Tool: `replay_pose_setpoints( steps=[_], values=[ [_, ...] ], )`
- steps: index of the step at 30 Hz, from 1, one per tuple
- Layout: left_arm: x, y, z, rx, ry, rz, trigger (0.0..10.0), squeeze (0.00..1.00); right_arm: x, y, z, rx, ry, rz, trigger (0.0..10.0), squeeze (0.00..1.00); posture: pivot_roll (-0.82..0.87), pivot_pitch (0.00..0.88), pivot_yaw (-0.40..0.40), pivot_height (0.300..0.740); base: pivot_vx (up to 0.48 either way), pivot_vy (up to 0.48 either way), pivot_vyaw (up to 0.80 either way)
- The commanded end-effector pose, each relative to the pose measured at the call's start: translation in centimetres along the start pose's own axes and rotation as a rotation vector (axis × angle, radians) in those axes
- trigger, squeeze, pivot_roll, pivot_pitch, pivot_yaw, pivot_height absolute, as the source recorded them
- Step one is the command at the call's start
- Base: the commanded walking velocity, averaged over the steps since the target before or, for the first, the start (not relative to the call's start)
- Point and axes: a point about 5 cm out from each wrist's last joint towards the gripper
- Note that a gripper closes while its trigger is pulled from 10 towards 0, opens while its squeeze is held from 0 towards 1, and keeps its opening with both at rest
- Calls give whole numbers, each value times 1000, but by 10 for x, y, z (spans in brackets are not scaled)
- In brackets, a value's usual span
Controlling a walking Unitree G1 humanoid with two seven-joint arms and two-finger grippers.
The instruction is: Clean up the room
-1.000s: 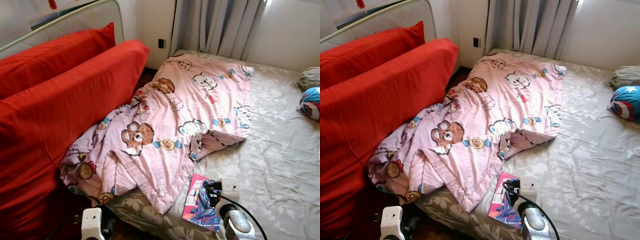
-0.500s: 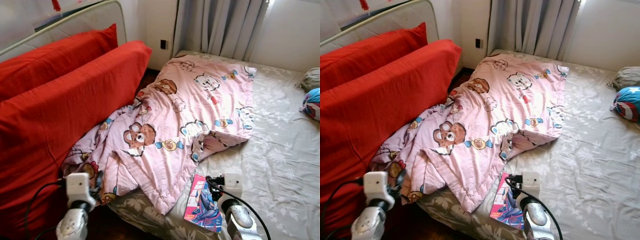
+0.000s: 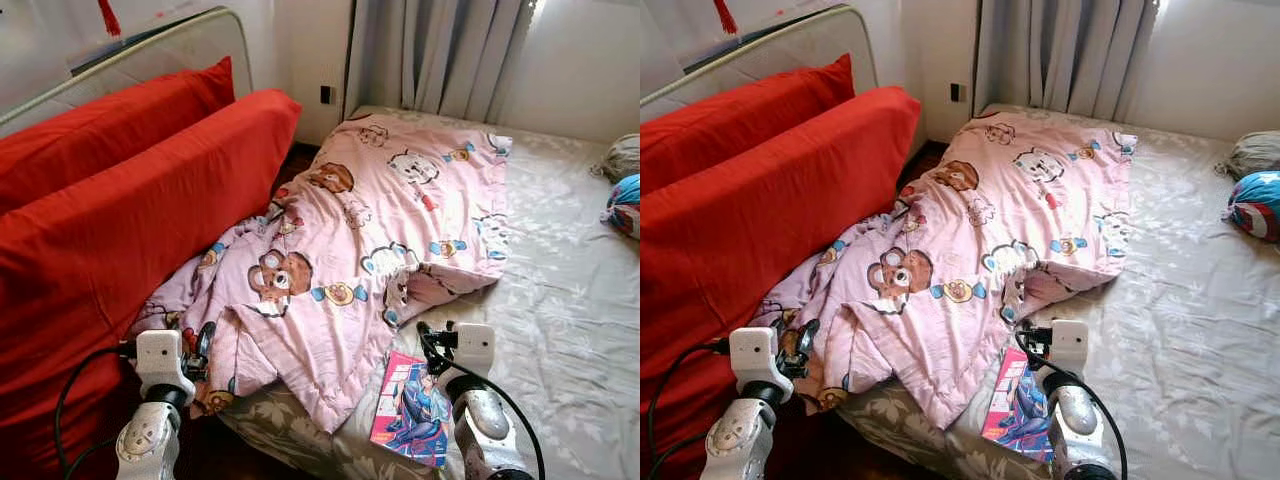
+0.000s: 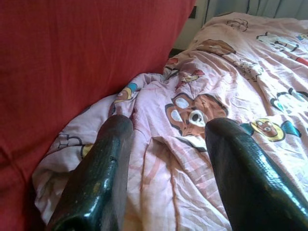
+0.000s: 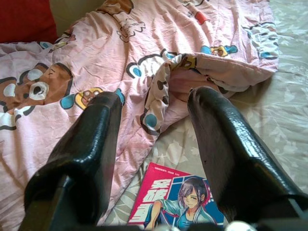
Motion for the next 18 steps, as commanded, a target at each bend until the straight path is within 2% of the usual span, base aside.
replay_pose_setpoints(
  steps=[1,8,12,18],
  values=[
    [-2,3,3,7,18,-7,10000,0,6,-1,6,-11,14,34,10000,0,-6,25,-20,740,0,0,0],
    [-5,1,12,-3,38,-11,10000,0,20,-4,21,-44,45,80,10000,0,-20,37,-43,740,0,0,0],
    [6,-5,9,1,36,21,10000,0,33,-10,20,-56,31,128,10000,0,-27,56,-41,740,0,0,0],
    [8,-4,8,1,31,25,10000,0,40,-11,16,-35,44,172,10000,0,-24,78,-33,740,0,0,0]
  ],
)
Point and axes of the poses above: a point about 5 cm out from each wrist's last joint towards the gripper, its own y axis pointing back from the gripper into the wrist, its own x axis along the axis of the wrist's last joint, z = x × y, and after that the axes turned 7 degrees about y, right-handed
